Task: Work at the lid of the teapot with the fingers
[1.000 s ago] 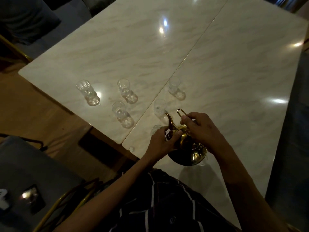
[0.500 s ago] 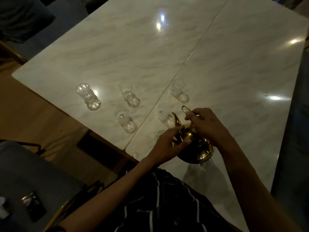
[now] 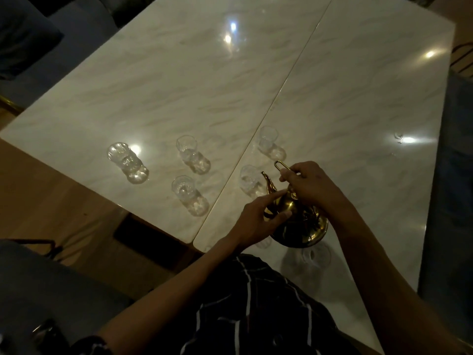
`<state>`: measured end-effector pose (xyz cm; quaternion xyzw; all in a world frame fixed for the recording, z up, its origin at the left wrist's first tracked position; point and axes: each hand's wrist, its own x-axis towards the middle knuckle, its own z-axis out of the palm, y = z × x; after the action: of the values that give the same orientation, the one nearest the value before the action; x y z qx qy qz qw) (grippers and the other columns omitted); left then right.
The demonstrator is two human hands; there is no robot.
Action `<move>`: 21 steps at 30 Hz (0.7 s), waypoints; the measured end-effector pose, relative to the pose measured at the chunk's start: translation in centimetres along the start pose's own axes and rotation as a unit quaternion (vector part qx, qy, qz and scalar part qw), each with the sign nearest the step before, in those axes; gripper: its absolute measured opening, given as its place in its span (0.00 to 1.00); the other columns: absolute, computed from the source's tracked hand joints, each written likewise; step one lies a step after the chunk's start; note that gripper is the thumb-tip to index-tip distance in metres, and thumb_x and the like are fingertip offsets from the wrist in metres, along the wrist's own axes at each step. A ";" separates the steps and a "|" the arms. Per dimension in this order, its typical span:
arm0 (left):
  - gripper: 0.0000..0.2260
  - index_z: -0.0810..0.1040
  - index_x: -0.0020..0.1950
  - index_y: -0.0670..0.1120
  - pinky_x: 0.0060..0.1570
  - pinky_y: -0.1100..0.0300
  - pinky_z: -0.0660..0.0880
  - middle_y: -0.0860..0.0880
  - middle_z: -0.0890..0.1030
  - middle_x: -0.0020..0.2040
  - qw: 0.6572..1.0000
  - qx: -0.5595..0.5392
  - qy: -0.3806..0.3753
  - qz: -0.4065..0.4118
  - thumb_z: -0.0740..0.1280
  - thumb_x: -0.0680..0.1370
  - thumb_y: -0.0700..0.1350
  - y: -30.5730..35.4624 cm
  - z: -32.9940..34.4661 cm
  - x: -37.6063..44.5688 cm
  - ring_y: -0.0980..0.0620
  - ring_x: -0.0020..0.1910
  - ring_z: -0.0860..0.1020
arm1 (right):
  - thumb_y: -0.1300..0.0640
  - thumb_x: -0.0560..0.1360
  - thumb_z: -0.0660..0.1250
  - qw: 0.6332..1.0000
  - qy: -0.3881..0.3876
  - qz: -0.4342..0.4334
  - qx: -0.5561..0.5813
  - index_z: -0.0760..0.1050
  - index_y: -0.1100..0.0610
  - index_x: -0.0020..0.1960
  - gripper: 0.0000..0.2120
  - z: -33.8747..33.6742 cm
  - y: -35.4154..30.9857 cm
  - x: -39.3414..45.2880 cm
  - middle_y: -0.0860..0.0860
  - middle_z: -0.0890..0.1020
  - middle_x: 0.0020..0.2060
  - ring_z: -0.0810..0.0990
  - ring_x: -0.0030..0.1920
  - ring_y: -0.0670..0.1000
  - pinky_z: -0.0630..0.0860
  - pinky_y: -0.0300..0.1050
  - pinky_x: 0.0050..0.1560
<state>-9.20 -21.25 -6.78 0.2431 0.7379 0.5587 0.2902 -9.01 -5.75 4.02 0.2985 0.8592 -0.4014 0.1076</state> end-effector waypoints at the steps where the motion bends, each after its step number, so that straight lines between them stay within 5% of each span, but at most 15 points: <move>1: 0.25 0.73 0.76 0.55 0.54 0.69 0.77 0.49 0.80 0.68 1.000 -0.005 -0.003 -0.002 0.72 0.80 0.53 0.0 -0.1 0.2 0.55 0.60 0.80 | 0.47 0.80 0.62 1.000 0.003 0.002 0.001 0.83 0.56 0.48 0.15 0.1 -0.1 0.2 0.53 0.82 0.42 0.82 0.43 0.49 0.79 0.47 0.45; 5: 0.24 0.73 0.76 0.54 0.51 0.77 0.74 0.50 0.80 0.68 1.000 -0.022 -0.015 -0.007 0.72 0.80 0.52 -0.2 -0.4 0.8 0.57 0.59 0.80 | 0.48 0.80 0.63 1.000 0.004 0.017 0.006 0.82 0.56 0.48 0.15 0.2 0.0 0.8 0.54 0.82 0.41 0.83 0.43 0.51 0.79 0.49 0.46; 12: 0.24 0.73 0.76 0.55 0.51 0.78 0.73 0.48 0.80 0.68 0.999 -0.033 -0.024 -0.010 0.72 0.80 0.51 -0.5 -0.1 1.4 0.53 0.61 0.80 | 0.47 0.80 0.63 1.000 0.008 0.024 0.007 0.82 0.56 0.49 0.15 0.1 0.7 1.2 0.55 0.80 0.47 0.82 0.43 0.48 0.77 0.45 0.42; 21: 0.24 0.73 0.76 0.53 0.50 0.78 0.74 0.48 0.82 0.66 0.999 -0.033 -0.023 0.000 0.72 0.80 0.50 0.0 0.7 1.4 0.57 0.58 0.80 | 0.46 0.79 0.63 1.000 0.003 0.028 0.010 0.82 0.54 0.49 0.14 -0.6 1.2 1.1 0.54 0.82 0.41 0.83 0.43 0.50 0.76 0.44 0.41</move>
<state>-9.76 -19.82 -7.18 0.2460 0.7120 0.5771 0.3153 -9.12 -4.21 3.20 0.3250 0.8466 -0.4060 0.1134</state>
